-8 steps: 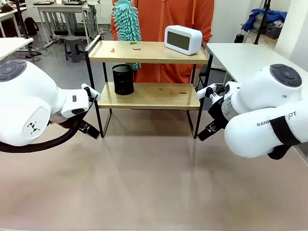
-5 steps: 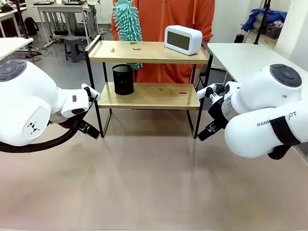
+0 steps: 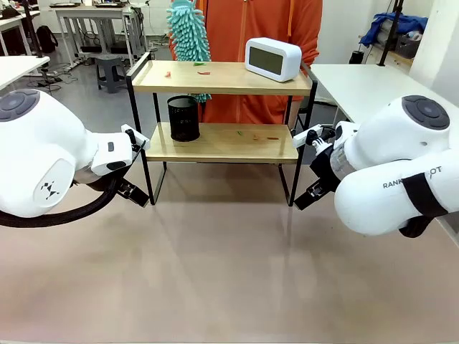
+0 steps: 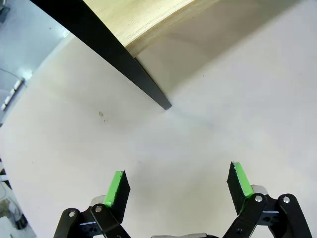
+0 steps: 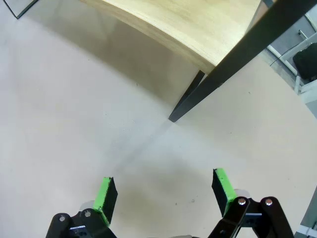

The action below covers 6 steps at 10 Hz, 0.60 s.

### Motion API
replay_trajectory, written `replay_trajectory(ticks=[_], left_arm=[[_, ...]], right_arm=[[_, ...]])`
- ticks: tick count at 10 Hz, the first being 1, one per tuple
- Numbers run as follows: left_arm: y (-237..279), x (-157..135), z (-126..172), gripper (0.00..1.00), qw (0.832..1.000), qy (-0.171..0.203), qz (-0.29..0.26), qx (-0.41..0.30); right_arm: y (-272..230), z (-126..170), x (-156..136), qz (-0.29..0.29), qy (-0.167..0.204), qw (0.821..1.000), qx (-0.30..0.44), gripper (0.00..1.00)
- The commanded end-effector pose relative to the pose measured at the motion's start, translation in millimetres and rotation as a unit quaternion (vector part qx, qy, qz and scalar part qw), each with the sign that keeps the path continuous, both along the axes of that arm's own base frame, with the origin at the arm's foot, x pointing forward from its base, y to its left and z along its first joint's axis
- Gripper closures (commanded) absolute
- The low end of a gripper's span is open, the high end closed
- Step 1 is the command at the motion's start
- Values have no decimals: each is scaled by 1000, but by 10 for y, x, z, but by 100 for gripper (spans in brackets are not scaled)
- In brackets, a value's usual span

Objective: Clean the shelf.
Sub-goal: Pick up the Duster from the human.

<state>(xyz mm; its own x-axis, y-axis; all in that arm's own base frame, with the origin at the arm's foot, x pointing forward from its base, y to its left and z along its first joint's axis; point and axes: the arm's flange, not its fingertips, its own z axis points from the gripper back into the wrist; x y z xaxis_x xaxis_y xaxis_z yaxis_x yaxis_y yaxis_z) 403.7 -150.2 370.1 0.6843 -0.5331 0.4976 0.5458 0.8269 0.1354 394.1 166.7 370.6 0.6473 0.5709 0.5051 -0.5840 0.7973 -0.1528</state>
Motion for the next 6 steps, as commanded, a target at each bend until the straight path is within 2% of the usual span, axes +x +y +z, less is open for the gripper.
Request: replay_trajectory(ticks=[1, 2, 3, 4, 5, 6], left_arm=[[-1, -1, 1, 0, 1000, 0, 0, 0], [0, 0, 0, 0, 1000, 0, 0, 0], [124, -227, 353, 0, 994, 18, -81, -64], [308, -452, 672, 0, 987, 40, -123, -98], [579, -648, 925, 0, 978, 48, -148, -139], [846, -782, 1066, 0, 981, 25, -123, -146]], right_arm=[[-1, 0, 0, 0, 0, 1000, 0, 0], [0, 0, 0, 0, 0, 1000, 0, 0], [-166, 465, -131, -68, 68, 995, 17, 0], [-391, 889, -341, -78, 96, 990, 68, 0], [-650, 1265, -550, -92, 128, 976, 149, 0], [-905, 1472, -701, -99, 122, 968, 197, 0]])
